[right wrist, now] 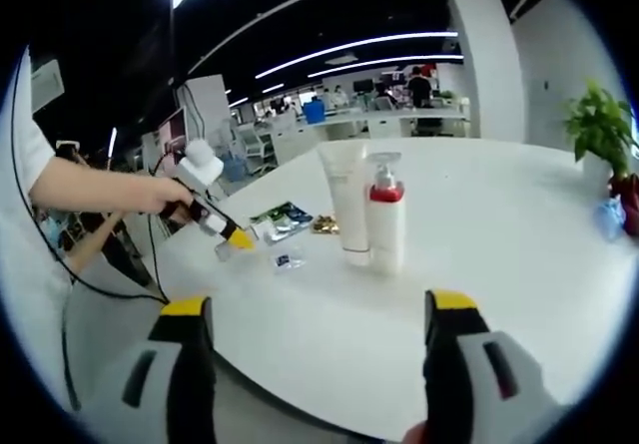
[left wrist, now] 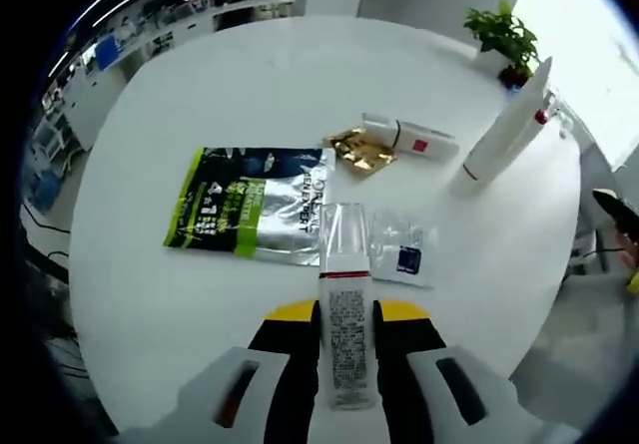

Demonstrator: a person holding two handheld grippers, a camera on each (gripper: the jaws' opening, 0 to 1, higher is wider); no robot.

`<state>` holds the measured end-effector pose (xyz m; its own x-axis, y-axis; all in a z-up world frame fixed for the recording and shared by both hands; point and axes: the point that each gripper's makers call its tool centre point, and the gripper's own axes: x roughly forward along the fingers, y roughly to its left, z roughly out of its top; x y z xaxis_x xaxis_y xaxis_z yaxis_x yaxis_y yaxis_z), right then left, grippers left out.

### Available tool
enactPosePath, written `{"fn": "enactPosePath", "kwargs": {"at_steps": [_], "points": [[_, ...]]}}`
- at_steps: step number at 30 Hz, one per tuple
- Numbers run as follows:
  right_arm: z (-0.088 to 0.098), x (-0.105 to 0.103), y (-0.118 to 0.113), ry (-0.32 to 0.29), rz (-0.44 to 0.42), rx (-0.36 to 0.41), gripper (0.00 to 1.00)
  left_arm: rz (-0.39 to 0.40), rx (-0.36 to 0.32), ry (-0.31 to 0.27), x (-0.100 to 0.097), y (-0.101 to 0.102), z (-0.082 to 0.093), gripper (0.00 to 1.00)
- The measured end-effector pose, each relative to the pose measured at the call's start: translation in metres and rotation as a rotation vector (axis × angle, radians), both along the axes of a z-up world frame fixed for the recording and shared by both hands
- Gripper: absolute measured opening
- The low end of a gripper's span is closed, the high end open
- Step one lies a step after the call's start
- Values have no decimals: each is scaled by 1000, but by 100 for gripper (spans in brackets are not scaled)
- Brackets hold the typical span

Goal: Arrange the skincare products in the storage area until every visible bottle or jar stands upright without overlapping.

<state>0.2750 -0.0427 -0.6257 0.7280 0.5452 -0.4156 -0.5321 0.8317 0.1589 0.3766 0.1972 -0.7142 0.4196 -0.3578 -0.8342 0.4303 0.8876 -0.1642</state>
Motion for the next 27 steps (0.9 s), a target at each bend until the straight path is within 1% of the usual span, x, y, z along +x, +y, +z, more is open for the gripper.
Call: {"fn": "enactPosePath", "kwargs": {"at_steps": [1, 4, 6, 12, 14, 17, 18, 19, 22, 26, 27], "points": [[0, 0, 0, 0, 1, 3, 87, -2, -19, -15, -2, -4, 4, 17], [1, -1, 2, 2, 3, 9, 87, -4, -57, -33, -6, -10, 11, 17], [2, -1, 2, -2, 3, 14, 87, -13, -93, -55, -11, -18, 19, 17], [3, -2, 3, -2, 10, 28, 86, -29, -222, -88, -28, -45, 40, 17], [2, -3, 4, -1, 15, 30, 86, -40, -252, -98, -32, -53, 46, 17], [4, -4, 5, -4, 24, 42, 86, -60, -276, -122, -38, -63, 53, 17], [4, -5, 5, -6, 24, 45, 86, -62, -291, -127, -39, -66, 56, 17], [4, -5, 5, -5, 25, 48, 86, -63, -321, -134, -42, -73, 60, 17], [5, -5, 6, -5, 27, 59, 86, -95, -378, -165, -48, -88, 71, 17], [6, -7, 8, -4, 39, 75, 84, -172, -482, -219, -58, -112, 89, 17], [7, -7, 9, -3, 45, 84, 84, -184, -499, -230, -60, -115, 92, 17]]}}
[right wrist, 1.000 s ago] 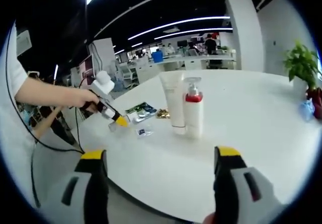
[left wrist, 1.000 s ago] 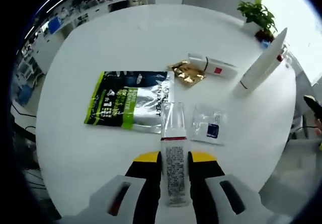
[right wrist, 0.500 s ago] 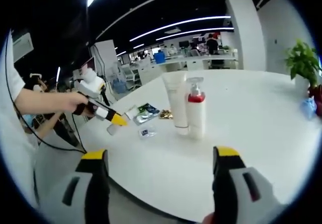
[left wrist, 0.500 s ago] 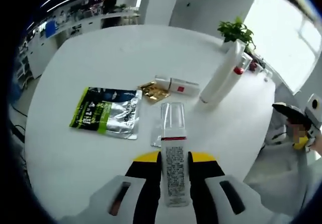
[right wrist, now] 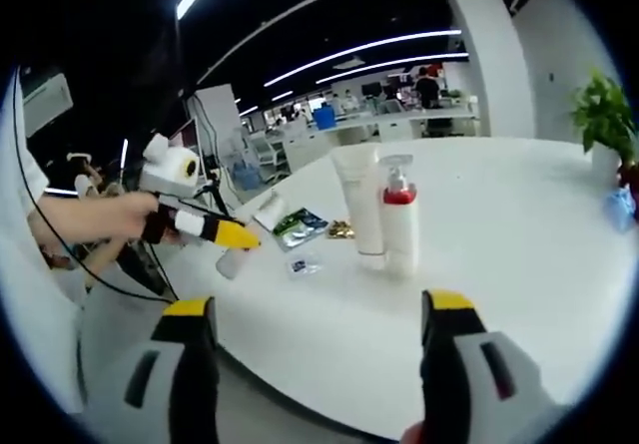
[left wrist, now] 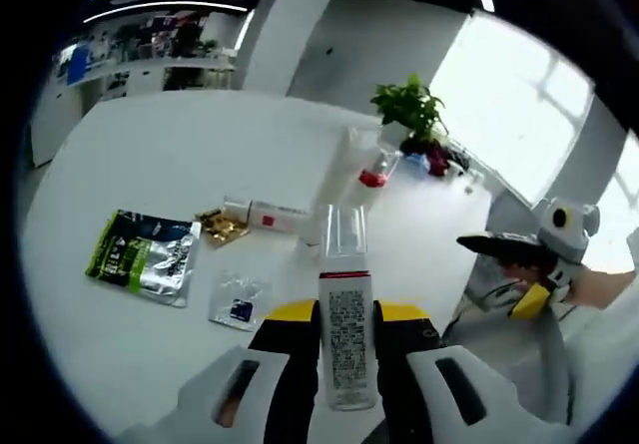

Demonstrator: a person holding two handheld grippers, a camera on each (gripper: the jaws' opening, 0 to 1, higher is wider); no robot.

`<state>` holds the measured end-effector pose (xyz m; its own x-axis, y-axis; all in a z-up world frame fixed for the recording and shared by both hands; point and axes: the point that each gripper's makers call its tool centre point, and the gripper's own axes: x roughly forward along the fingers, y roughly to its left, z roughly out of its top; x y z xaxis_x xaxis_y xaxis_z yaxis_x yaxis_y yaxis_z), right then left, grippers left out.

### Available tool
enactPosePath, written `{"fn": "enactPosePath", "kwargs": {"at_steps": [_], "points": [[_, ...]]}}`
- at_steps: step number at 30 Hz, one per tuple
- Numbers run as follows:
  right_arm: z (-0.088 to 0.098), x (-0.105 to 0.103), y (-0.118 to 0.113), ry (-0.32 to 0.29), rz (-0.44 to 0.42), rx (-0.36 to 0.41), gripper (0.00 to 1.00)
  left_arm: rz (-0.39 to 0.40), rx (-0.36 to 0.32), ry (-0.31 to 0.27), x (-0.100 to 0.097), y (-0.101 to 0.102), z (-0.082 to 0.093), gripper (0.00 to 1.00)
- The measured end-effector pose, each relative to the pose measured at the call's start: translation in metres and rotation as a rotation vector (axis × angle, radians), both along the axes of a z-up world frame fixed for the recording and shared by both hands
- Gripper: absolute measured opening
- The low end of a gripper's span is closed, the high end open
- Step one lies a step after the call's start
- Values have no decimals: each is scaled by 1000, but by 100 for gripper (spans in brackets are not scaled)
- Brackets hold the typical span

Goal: Arrange the skincare products in the storage area until every visible bottle or jar stands upright without overlapping.

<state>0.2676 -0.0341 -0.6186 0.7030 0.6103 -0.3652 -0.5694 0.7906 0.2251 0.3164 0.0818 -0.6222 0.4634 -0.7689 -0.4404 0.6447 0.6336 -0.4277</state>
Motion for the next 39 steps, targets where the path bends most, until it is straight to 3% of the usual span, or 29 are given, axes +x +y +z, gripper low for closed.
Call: {"fn": "enactPosePath", "kwargs": {"at_steps": [2, 9, 14, 19, 23, 29, 39], "points": [[2, -1, 1, 6, 4, 25, 84, -25, -18, -16, -6, -7, 5, 17], [22, 1, 1, 20, 1, 218, 85, -54, -85, -36, -17, -24, 18, 17], [33, 2, 5, 10, 37, 235, 83, -66, -143, -39, -27, -34, 26, 17], [51, 7, 15, -7, 124, 284, 72, -116, -202, -42, -39, -48, 35, 17], [61, 11, 23, -18, 170, 303, 72, -146, -240, -48, -44, -57, 42, 17], [73, 12, 37, -11, 235, 355, 62, -209, -337, -81, -53, -72, 64, 17], [85, 10, 43, 6, 272, 444, 44, -277, -375, -99, -65, -82, 71, 17]]}}
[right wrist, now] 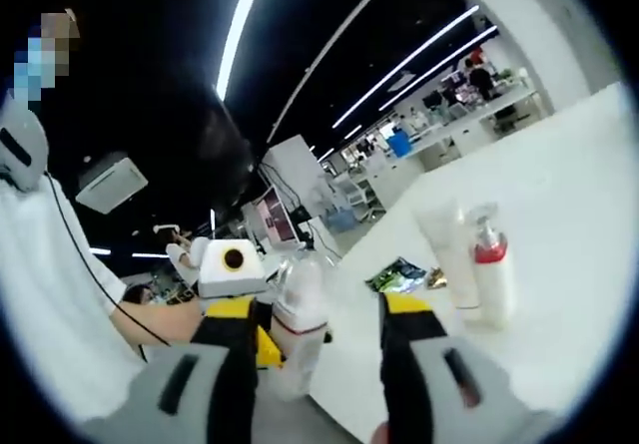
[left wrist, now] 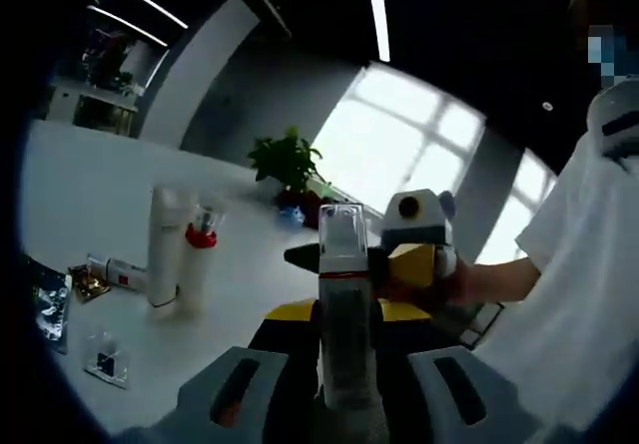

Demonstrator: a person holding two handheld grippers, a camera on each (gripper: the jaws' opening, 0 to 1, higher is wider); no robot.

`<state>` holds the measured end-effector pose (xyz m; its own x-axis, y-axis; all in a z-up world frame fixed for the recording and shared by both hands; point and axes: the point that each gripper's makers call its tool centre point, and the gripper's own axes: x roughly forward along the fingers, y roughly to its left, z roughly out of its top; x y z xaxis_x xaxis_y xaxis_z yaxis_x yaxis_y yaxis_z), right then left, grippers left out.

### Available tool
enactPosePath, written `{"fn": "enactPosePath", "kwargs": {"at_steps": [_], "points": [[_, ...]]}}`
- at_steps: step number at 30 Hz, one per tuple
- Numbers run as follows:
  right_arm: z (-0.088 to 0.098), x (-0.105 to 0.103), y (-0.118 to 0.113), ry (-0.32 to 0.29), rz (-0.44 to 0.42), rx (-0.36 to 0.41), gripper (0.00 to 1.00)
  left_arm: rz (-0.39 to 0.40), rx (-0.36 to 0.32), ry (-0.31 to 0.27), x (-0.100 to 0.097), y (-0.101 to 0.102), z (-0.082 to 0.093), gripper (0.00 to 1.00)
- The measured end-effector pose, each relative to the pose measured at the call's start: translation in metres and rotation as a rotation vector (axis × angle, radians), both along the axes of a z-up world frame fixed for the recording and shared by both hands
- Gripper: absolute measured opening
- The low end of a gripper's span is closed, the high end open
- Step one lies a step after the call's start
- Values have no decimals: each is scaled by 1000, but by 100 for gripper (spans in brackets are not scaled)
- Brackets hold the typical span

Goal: Arrange the skincare products in the storage area until every visible bottle or jar stands upright without overlapping.

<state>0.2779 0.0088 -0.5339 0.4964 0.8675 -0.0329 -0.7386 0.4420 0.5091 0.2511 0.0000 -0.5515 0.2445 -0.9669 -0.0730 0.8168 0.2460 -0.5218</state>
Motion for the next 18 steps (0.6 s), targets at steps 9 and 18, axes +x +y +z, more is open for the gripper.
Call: {"fn": "enactPosePath", "kwargs": {"at_steps": [9, 18], "points": [[4, 1, -1, 16, -9, 43, 29, -11, -10, 16, 1, -6, 0, 17], [2, 3, -4, -64, -40, -52, 23, -36, 77, -25, 8, -12, -9, 17]]}}
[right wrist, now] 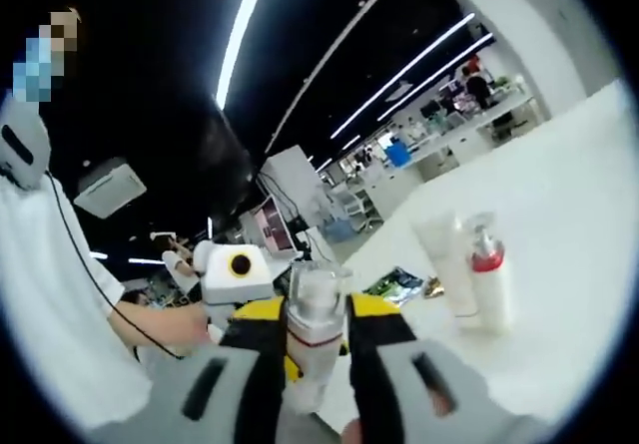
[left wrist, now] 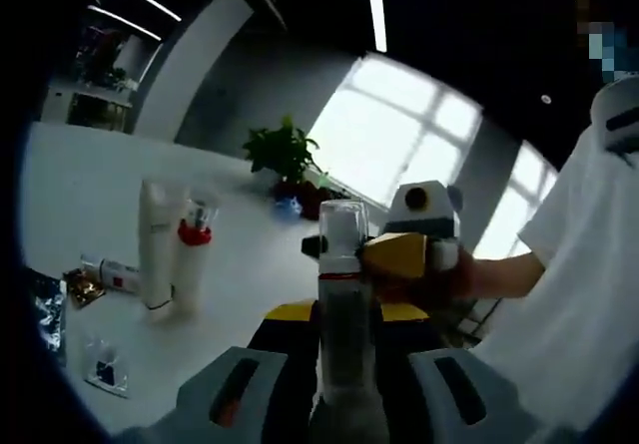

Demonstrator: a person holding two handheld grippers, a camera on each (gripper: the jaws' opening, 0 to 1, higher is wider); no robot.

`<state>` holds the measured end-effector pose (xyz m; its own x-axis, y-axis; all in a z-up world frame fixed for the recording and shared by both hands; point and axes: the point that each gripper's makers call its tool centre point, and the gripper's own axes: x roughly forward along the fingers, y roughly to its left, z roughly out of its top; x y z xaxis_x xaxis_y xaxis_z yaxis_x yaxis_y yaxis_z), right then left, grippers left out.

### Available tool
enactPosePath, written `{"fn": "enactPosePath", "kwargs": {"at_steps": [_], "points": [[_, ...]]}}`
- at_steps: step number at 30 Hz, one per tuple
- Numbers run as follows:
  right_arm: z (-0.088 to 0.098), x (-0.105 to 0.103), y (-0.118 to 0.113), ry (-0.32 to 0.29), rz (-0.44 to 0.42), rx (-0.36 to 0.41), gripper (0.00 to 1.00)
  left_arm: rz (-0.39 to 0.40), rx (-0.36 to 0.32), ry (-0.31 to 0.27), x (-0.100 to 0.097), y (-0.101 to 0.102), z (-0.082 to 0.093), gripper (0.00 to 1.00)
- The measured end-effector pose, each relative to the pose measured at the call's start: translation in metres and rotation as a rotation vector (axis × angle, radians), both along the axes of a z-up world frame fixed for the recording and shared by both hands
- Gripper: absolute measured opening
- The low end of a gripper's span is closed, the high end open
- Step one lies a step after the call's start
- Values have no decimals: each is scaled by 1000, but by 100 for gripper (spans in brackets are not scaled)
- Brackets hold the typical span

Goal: Arrange the skincare products in the storage area until every visible bottle or jar stands upright without overlapping.

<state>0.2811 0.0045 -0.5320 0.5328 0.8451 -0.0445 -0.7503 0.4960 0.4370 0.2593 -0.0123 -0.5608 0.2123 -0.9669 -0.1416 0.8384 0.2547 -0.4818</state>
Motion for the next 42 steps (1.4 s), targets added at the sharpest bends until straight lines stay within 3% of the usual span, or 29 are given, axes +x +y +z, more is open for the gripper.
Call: {"fn": "enactPosePath", "kwargs": {"at_steps": [3, 10, 18, 25, 37, 42], "points": [[-1, 1, 0, -32, -2, -59, 22, -7, 31, -25, 3, -3, -2, 19], [-16, 4, 5, -88, 10, -231, 22, -64, 226, -132, 4, -5, -24, 26], [-30, 5, 12, -120, 19, -327, 22, -122, 420, -195, 7, -1, -55, 27], [-41, 11, 8, -135, 9, -394, 22, -127, 487, -215, 20, 3, -72, 18], [-70, 22, 1, -99, -11, -459, 22, -168, 574, -259, 36, 2, -100, 17], [-87, 27, -4, -108, -38, -529, 22, -171, 584, -266, 42, -3, -116, 17]]}}
